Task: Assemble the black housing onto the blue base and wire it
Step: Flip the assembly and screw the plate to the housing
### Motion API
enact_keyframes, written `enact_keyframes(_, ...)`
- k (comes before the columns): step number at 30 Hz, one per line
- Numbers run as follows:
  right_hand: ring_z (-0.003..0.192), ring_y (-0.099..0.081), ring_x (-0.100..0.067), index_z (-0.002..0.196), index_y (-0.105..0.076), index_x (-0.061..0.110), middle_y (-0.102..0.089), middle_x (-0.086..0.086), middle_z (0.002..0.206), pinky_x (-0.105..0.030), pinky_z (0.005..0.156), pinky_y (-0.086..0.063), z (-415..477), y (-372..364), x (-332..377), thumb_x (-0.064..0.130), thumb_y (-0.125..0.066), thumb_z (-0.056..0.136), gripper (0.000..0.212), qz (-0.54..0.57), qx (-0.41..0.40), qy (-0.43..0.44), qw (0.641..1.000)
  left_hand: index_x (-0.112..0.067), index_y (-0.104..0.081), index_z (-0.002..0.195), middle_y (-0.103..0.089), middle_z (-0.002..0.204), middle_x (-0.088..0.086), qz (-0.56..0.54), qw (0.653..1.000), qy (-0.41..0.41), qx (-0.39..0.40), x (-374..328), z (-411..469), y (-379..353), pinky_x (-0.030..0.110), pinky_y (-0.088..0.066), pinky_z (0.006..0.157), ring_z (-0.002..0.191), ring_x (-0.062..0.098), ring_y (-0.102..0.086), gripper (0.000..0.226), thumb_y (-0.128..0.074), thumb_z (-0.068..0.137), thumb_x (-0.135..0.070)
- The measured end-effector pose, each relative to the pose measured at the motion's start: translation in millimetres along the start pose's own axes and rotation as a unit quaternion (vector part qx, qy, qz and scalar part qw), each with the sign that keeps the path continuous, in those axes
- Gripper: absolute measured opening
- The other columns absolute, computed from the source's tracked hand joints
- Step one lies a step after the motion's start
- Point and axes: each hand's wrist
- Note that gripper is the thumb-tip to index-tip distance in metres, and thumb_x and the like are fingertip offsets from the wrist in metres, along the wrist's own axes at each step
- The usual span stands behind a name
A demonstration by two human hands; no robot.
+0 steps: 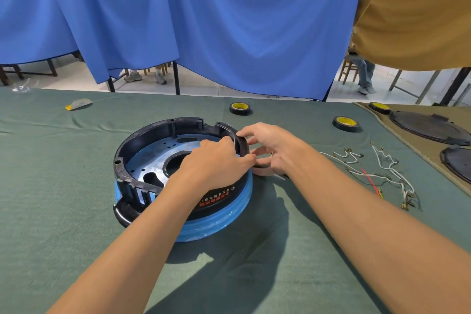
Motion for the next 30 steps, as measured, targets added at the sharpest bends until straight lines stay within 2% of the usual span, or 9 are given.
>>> enact_keyframes(3, 0.097, -0.063, -0.024, 0.104, -0.059, 0.010, -0.058, -0.013, 0.111, -0.043, 0.090, -0.052, -2, 1, -4, 0.034, -0.067, 0.081, 0.035, 0.017, -0.004, -0.015, 1.000, -0.022, -0.047, 0.127, -0.056, 0.126, 0.007, -0.016, 0.999, -0.026, 0.018, 2, 0, 4, 0.036, -0.041, 0.076, 0.097, 0.022, -0.052, 0.062, -0.044, 0.086, -0.069)
enact_keyframes(6, 0.096, -0.062, -0.024, 0.104, -0.059, 0.010, -0.057, -0.012, 0.110, -0.042, 0.087, -0.052, -6, -1, -6, 0.034, -0.067, 0.079, 0.036, 0.034, -0.005, -0.030, 0.999, -0.019, -0.045, 0.128, -0.053, 0.131, 0.010, -0.034, 0.999, -0.007, 0.025, 2, -2, 7, 0.036, -0.040, 0.076, 0.101, 0.023, -0.051, 0.069, -0.051, 0.082, -0.071)
enact_keyframes(11, 0.092, -0.062, -0.022, 0.102, -0.058, 0.011, -0.057, -0.011, 0.106, -0.035, 0.060, -0.046, -11, -7, -7, 0.031, -0.067, 0.078, 0.033, 0.055, -0.019, -0.045, 0.997, -0.014, -0.027, 0.143, -0.041, 0.139, 0.020, -0.083, 0.995, 0.044, 0.042, -14, -4, 7, 0.044, -0.045, 0.088, 0.119, 0.039, -0.049, 0.086, -0.063, 0.081, -0.062)
enact_keyframes(13, 0.091, -0.061, -0.022, 0.100, -0.058, 0.012, -0.056, -0.009, 0.099, -0.034, 0.056, -0.043, -13, -7, -8, 0.031, -0.067, 0.078, 0.030, 0.056, -0.016, -0.051, 0.997, -0.016, -0.025, 0.144, -0.036, 0.136, 0.017, -0.081, 0.995, 0.049, 0.045, -19, -7, 7, 0.040, -0.042, 0.084, 0.117, 0.038, -0.048, 0.086, -0.067, 0.081, -0.057)
enact_keyframes(17, 0.065, -0.062, -0.017, 0.094, -0.058, 0.012, -0.058, -0.007, 0.078, -0.029, 0.049, -0.042, -20, -1, -11, 0.029, -0.066, 0.078, 0.025, 0.062, 0.006, -0.051, 0.997, -0.023, -0.020, 0.146, -0.032, 0.124, 0.012, -0.054, 0.996, 0.010, 0.070, -16, -16, 12, 0.039, -0.043, 0.081, 0.104, 0.035, -0.048, 0.084, -0.072, 0.082, -0.040)
enact_keyframes(20, 0.070, -0.061, -0.018, 0.093, -0.057, 0.011, -0.058, -0.009, 0.079, -0.034, 0.053, -0.043, -24, 2, -14, 0.025, -0.067, 0.078, 0.023, 0.072, 0.013, -0.044, 0.996, -0.028, -0.011, 0.148, -0.036, 0.130, 0.016, -0.017, 0.996, -0.018, 0.087, -11, -21, 19, 0.043, -0.047, 0.088, 0.107, 0.040, -0.051, 0.092, -0.073, 0.081, -0.033)
enact_keyframes(24, 0.092, -0.063, -0.021, 0.101, -0.056, 0.011, -0.061, -0.012, 0.098, -0.039, 0.071, -0.051, -29, 6, -19, 0.022, -0.068, 0.077, 0.028, 0.099, 0.031, -0.043, 0.994, -0.038, -0.014, 0.144, -0.036, 0.117, 0.006, -0.002, 0.993, -0.067, 0.099, -6, -27, 24, 0.032, -0.043, 0.076, 0.098, 0.029, -0.054, 0.086, -0.072, 0.082, -0.028)
enact_keyframes(26, 0.090, -0.063, -0.022, 0.100, -0.056, 0.012, -0.061, -0.013, 0.097, -0.041, 0.078, -0.052, -31, 9, -21, 0.022, -0.068, 0.078, 0.028, 0.111, 0.037, -0.041, 0.992, -0.040, -0.019, 0.138, -0.036, 0.111, 0.002, -0.018, 0.993, -0.090, 0.081, -3, -29, 24, 0.029, -0.043, 0.074, 0.101, 0.027, -0.054, 0.080, -0.072, 0.079, -0.026)
enact_keyframes(30, 0.082, -0.063, -0.029, 0.099, -0.050, 0.012, -0.054, -0.015, 0.090, -0.042, 0.069, -0.055, -35, 15, -20, 0.022, -0.070, 0.076, 0.032, 0.141, 0.053, -0.043, 0.988, -0.046, -0.019, 0.130, -0.036, 0.107, -0.001, -0.030, 0.992, -0.112, 0.041, -1, -30, 21, 0.027, -0.042, 0.070, 0.101, 0.023, -0.053, 0.078, -0.073, 0.075, -0.031)
Point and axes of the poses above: each hand's wrist, its own z-axis towards the middle knuckle, its own y-axis out of the back of the hand, x = y × z
